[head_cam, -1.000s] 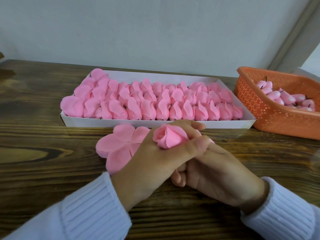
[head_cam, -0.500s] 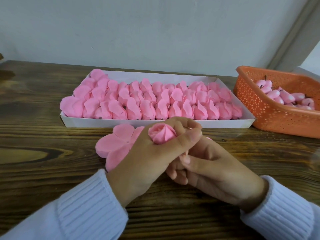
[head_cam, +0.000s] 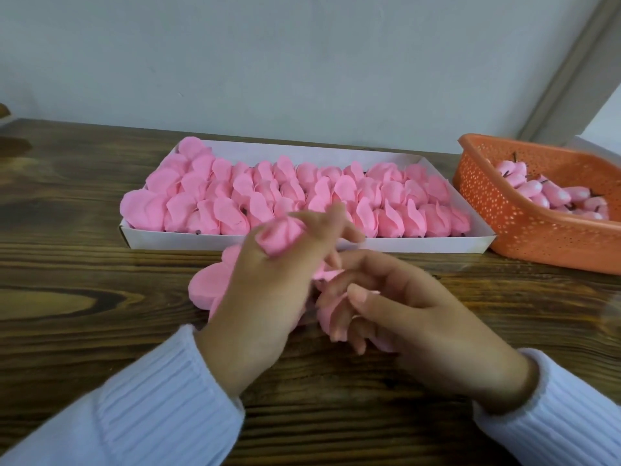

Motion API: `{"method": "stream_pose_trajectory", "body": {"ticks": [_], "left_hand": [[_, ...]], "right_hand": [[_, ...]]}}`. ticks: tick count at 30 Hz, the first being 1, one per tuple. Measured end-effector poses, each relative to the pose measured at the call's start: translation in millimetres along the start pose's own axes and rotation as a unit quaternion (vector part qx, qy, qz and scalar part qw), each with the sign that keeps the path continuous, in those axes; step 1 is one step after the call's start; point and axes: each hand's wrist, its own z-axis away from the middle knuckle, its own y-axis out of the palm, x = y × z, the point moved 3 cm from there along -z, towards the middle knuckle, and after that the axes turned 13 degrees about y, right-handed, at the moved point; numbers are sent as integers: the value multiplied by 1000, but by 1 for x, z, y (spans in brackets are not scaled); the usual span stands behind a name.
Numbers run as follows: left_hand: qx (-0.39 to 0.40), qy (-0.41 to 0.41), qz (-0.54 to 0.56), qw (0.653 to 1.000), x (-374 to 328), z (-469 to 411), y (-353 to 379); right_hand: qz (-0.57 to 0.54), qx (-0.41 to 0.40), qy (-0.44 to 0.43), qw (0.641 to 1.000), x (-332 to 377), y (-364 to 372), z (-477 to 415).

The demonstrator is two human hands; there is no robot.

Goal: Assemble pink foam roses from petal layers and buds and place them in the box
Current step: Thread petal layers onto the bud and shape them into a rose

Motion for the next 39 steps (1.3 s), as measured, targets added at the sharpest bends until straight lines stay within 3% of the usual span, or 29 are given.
{"method": "stream_pose_trajectory", "body": {"ticks": [3,5,7,10,12,21,30,39], "left_hand": [[-145,51,49,987,-6,-7,-23],[-212,29,98,972,-5,-8,-40],[-251,-9,146,957,-3,-15,-48],[-301,-54,201,931,4,-19,-55],[-309,-69,204,926,8,-19,-57],[-273,-80,187,940,18,-18,-51],[-264,-81,190,942,20,-17,-50],[-259,-80,184,945,22,-17,-50]], "right_hand": [[187,-108,-42,975,18,-8,0],[342,-131,-90,926,29,-4,-2],[508,-116,-145,841,36,7,-7],[723,-61,-169,667,31,27,-20],[775,-35,-154,612,29,35,-28],[769,-19,-123,627,26,37,-34],[800,-21,-99,592,21,36,-34],[788,-8,-109,606,21,30,-37]]}}
